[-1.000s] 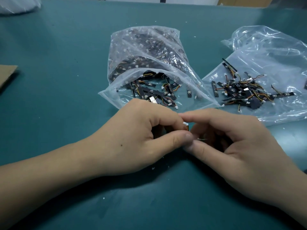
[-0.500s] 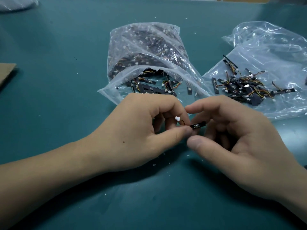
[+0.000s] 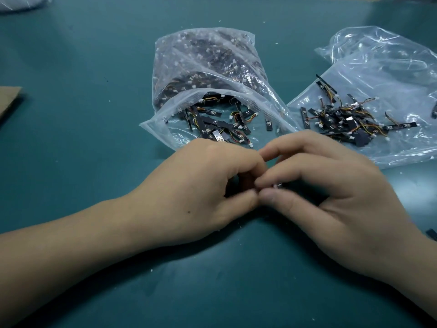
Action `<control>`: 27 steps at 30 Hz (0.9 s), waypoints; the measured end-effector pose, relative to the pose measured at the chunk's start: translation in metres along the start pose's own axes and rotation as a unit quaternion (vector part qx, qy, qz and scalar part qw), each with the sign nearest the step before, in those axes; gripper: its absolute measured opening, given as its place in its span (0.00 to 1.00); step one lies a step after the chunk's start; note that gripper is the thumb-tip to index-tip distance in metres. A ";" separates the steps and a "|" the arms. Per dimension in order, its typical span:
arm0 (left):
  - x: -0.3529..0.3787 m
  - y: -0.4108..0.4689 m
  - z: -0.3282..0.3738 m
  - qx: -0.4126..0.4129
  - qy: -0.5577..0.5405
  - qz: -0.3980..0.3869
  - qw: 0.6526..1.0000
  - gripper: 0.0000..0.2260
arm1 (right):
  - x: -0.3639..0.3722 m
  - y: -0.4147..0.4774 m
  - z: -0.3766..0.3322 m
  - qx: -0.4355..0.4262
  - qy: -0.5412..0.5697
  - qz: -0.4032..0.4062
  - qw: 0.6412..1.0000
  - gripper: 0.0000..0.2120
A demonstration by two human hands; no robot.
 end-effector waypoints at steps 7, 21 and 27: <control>-0.003 -0.003 -0.010 0.006 -0.128 0.158 0.979 0.01 | -0.002 -0.004 0.008 0.149 0.093 0.082 0.981 0.07; -0.001 -0.001 -0.011 0.015 -0.149 0.117 0.982 0.01 | -0.001 0.001 0.009 0.174 0.139 0.033 0.974 0.02; -0.001 -0.002 -0.012 0.021 -0.140 0.112 0.984 0.01 | 0.000 0.000 0.007 0.168 0.121 0.016 0.978 0.03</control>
Point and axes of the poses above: each hand's wrist, its own y-axis towards the middle knuckle, its own x-axis out of the palm, z = x × y, the point moved 2 cm from there along y, towards the middle knuckle, and after that the axes turned 8 degrees about -y, right-handed, at the moved point
